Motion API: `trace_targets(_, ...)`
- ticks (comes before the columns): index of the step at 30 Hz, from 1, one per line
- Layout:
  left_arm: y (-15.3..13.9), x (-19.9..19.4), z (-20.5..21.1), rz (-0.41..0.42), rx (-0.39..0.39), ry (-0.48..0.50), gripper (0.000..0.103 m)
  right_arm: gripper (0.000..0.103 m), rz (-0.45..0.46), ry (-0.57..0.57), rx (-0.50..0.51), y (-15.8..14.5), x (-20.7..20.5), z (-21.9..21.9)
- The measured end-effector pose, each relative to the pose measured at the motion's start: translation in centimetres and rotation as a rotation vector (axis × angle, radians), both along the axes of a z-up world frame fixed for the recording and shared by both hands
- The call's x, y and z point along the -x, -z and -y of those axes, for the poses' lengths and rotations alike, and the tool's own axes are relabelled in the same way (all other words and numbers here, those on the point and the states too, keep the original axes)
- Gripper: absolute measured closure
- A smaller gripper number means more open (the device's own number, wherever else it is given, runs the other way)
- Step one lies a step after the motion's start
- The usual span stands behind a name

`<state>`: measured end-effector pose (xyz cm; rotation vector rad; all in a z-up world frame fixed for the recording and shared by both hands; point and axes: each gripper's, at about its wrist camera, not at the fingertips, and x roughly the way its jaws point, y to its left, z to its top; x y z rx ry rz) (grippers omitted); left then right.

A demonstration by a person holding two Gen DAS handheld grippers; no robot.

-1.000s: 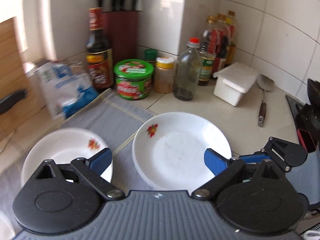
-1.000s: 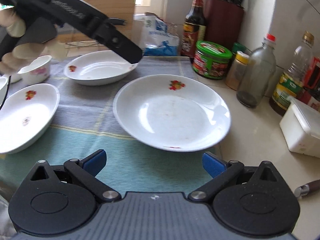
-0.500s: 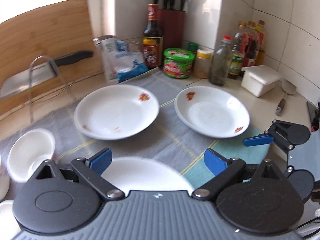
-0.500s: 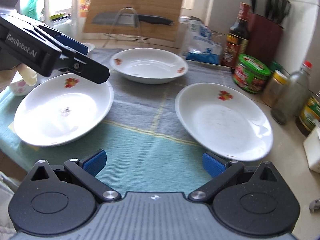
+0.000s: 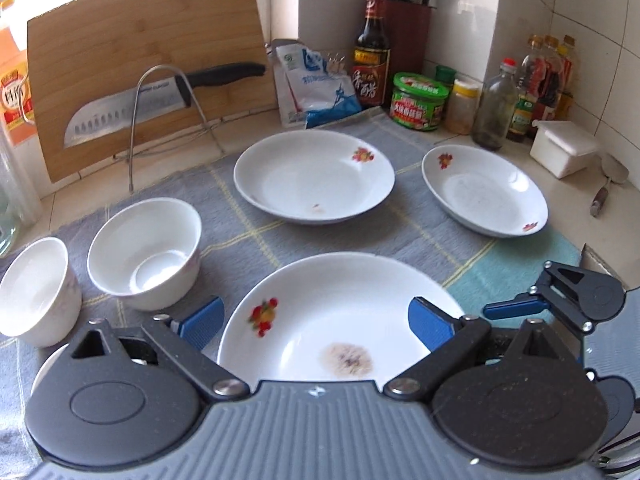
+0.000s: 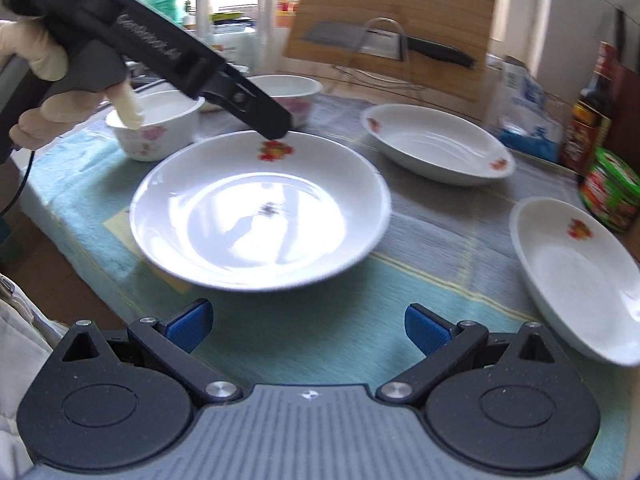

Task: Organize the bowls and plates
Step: 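Lift the stained plate with the left gripper and carry it across the mat, then lower the held plate with the left gripper onto another flowered white plate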

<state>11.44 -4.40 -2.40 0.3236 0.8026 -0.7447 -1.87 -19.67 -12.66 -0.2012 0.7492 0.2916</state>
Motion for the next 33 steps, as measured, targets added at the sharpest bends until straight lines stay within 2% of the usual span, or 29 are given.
trace_targets(7,1.0,-1.7,-0.4,-0.075,-0.034,0.012,0.005,0.0,0.007,-0.073,-0.018,1.1,-0.9,-1.8)
trace_targets(11,1.7,-3.3,-0.4,-0.128,-0.046,0.005,0.005,0.0,0.048,-0.091,-0.033,1.4,-0.8,-1.5)
trace_targets(16,2.4,-5.0,0.3,-0.166,-0.084,0.044,0.005,0.0,0.112,-0.103,-0.06,2.0,0.0,-0.9)
trace_targets(20,3.0,-6.1,1.0,-0.223,-0.115,0.089,0.006,0.0,0.115,-0.11,-0.06,2.0,-0.1,-0.8)
trace_targets(28,4.0,-8.0,1.9,-0.34,-0.159,0.156,0.016,0.0,0.126,-0.108,-0.063,2.1,0.1,-0.9)
trace_targets(33,4.3,-8.5,2.3,-0.379,-0.206,0.196,0.023,0.0,0.135,-0.099,-0.065,2.2,0.0,-1.1)
